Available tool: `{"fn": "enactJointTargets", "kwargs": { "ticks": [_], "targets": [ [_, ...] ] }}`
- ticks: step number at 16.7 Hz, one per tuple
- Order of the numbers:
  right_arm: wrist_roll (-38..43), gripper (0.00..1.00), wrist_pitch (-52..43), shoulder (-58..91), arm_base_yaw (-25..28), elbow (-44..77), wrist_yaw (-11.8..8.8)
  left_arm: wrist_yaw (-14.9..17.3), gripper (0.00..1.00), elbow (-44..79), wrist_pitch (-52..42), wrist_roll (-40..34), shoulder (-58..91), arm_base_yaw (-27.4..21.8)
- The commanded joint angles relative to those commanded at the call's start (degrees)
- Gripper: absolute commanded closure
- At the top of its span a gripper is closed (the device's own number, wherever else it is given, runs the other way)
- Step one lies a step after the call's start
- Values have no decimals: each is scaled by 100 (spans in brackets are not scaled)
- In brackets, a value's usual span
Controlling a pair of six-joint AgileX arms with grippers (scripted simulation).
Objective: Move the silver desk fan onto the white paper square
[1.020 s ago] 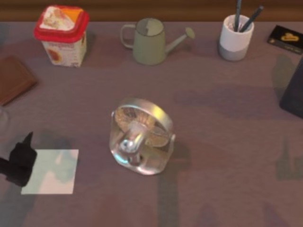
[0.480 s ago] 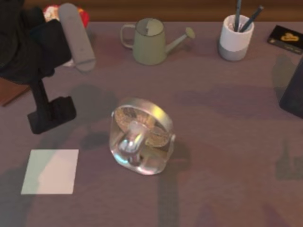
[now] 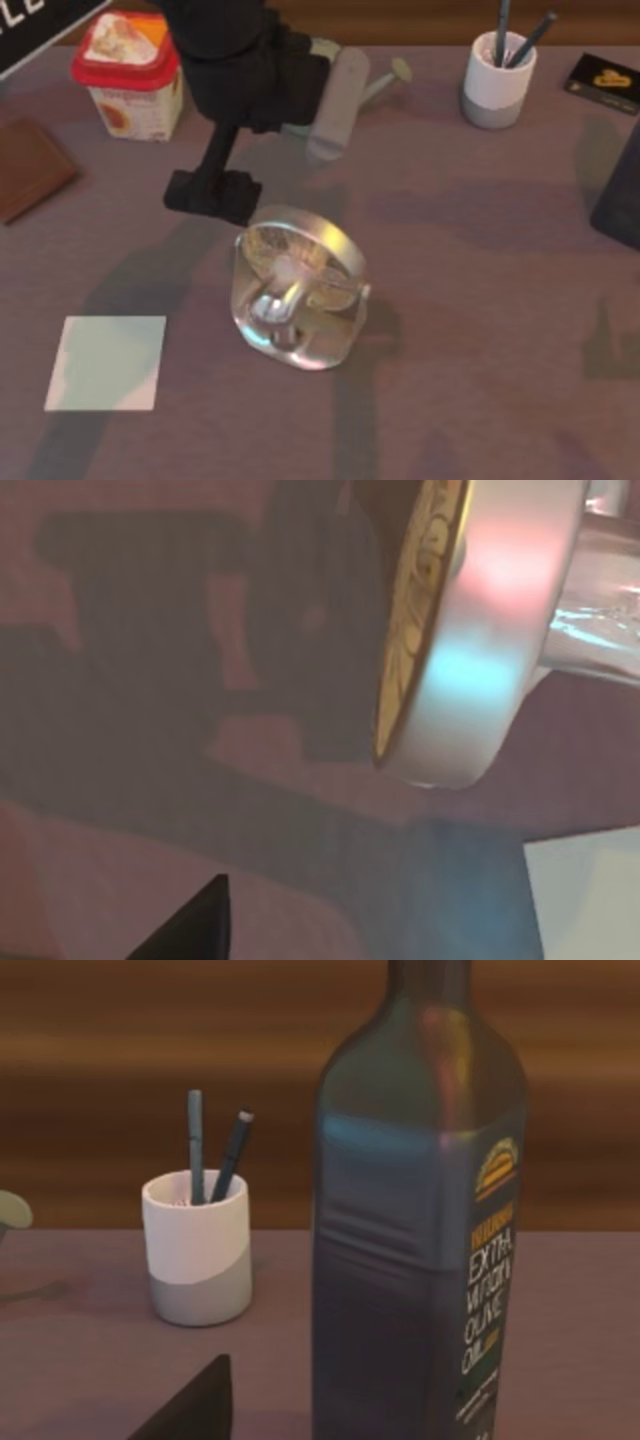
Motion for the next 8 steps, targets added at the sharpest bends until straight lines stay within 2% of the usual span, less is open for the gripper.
{"fn": "enactJointTargets", "kwargs": {
  "ticks": [4, 8],
  "targets": [
    [0, 0, 0, 0, 0, 0, 0, -44, 0, 980, -612, 626, 1029, -241],
    [0, 0, 0, 0, 0, 0, 0, -54, 0, 1176, -737, 748, 1246, -288]
  ]
}}
